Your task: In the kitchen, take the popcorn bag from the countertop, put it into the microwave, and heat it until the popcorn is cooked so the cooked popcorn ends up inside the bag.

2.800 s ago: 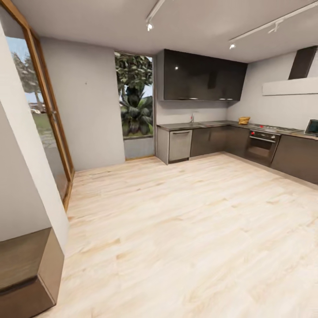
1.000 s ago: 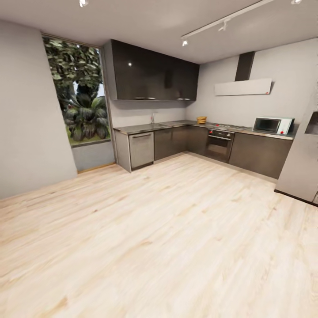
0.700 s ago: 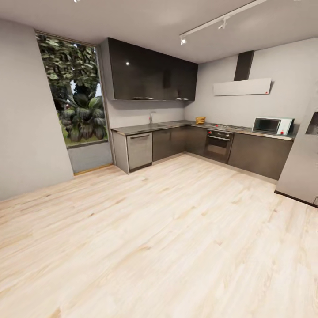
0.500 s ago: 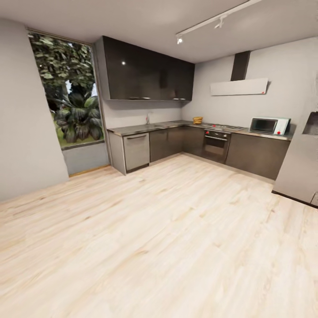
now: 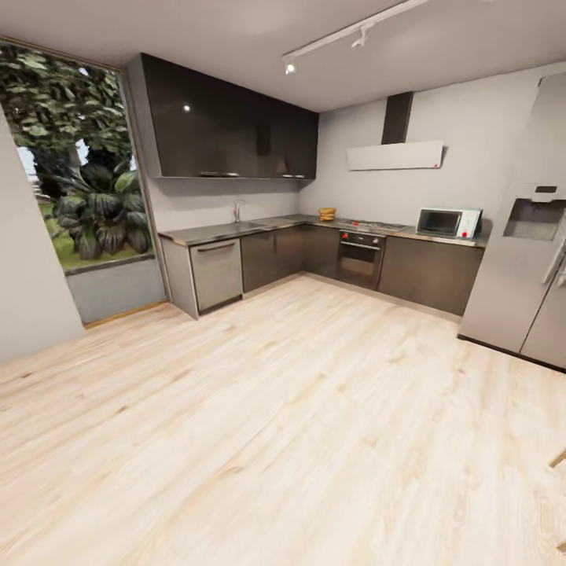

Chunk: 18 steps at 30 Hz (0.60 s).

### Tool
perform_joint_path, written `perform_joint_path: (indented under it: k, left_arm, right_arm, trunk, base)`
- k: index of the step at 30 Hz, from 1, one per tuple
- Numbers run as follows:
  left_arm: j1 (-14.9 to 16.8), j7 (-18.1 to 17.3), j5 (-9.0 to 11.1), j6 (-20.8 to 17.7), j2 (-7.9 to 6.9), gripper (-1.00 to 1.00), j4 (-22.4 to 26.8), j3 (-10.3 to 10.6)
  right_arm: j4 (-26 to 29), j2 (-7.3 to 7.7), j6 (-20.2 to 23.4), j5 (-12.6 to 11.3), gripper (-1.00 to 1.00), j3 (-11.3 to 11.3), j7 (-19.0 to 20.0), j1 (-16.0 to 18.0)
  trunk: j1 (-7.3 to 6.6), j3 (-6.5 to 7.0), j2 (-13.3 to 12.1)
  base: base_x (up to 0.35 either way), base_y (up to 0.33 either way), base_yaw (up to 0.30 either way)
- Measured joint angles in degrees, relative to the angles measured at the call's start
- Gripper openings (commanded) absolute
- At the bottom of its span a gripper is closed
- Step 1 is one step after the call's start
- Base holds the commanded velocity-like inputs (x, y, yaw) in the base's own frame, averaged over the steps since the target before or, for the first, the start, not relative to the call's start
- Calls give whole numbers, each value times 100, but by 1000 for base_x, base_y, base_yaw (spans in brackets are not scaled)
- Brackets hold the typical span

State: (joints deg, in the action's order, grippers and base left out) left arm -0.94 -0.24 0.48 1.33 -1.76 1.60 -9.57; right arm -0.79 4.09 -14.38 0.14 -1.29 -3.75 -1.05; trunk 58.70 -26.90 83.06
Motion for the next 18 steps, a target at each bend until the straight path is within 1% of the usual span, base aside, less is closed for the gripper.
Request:
perform_joint_path:
  k: [7, 14, 18]
  left_arm:
    - [0, 0, 0, 0, 0, 100, 0, 0]
    - [0, 0, 0, 0, 0, 100, 0, 0]
    - [1, 0, 0, 0, 0, 100, -1, 1]
  right_arm:
    - [0, 1, 0, 0, 100, -4, -3, 3]
    - [0, 2, 0, 2, 100, 0, 4, 1]
    - [0, 3, -1, 2, 100, 0, 4, 3]
  trunk:
    - [0, 0, 0]
    - [0, 0, 0]
    - [0, 0, 0]
  base:
    - [250, 0, -19]
    - [249, 0, -104]
    - [245, 0, -210]
